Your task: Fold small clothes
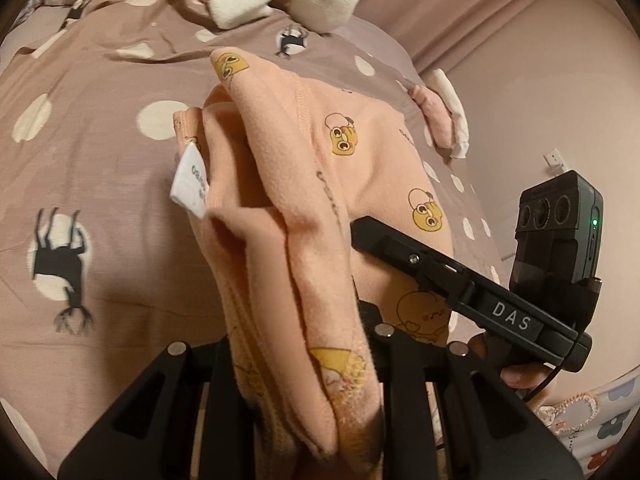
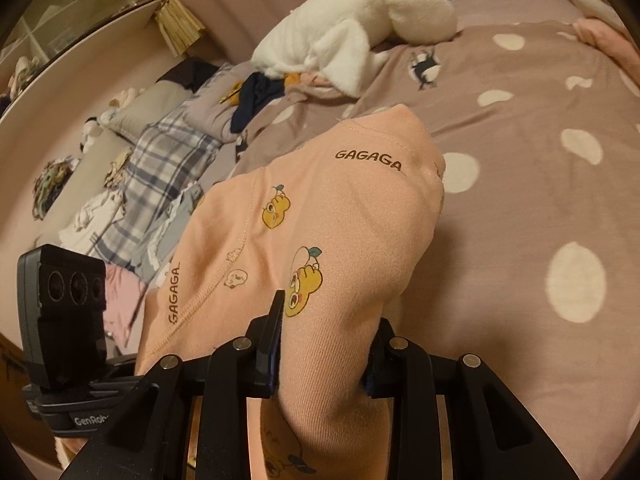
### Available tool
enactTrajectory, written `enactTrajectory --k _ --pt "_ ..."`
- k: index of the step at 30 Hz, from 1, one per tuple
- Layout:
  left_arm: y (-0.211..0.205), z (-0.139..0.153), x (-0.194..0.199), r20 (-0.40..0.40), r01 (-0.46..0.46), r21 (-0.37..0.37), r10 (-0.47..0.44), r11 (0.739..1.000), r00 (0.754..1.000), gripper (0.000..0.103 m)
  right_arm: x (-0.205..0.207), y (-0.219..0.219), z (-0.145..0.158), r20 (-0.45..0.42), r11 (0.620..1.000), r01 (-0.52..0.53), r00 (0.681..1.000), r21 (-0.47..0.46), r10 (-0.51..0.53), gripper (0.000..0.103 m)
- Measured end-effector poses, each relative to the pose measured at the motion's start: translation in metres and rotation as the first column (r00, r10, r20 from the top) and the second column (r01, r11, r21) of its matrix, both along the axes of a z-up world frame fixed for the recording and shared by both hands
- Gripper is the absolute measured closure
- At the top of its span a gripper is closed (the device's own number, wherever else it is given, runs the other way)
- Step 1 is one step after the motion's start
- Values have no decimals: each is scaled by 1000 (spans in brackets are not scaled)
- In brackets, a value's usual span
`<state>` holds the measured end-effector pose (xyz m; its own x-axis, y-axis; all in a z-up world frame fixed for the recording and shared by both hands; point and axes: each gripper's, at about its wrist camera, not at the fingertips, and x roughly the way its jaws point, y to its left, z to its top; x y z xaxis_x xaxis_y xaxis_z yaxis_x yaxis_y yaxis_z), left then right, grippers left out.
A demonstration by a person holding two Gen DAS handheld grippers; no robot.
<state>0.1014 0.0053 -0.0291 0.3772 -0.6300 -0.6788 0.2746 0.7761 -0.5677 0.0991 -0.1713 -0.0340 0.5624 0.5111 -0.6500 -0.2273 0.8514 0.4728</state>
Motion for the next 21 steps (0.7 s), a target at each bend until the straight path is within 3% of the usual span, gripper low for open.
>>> enactTrajectory --k 8,21 --pt "-38 -7 0 -9 39 20 -39 999 999 82 -7 -23 -5 -12 998 48 999 -43 -49 71" --pt "-66 -48 11 -85 53 31 -51 998 995 82 -2 -47 -37 -87 997 67 994 -47 -71 71"
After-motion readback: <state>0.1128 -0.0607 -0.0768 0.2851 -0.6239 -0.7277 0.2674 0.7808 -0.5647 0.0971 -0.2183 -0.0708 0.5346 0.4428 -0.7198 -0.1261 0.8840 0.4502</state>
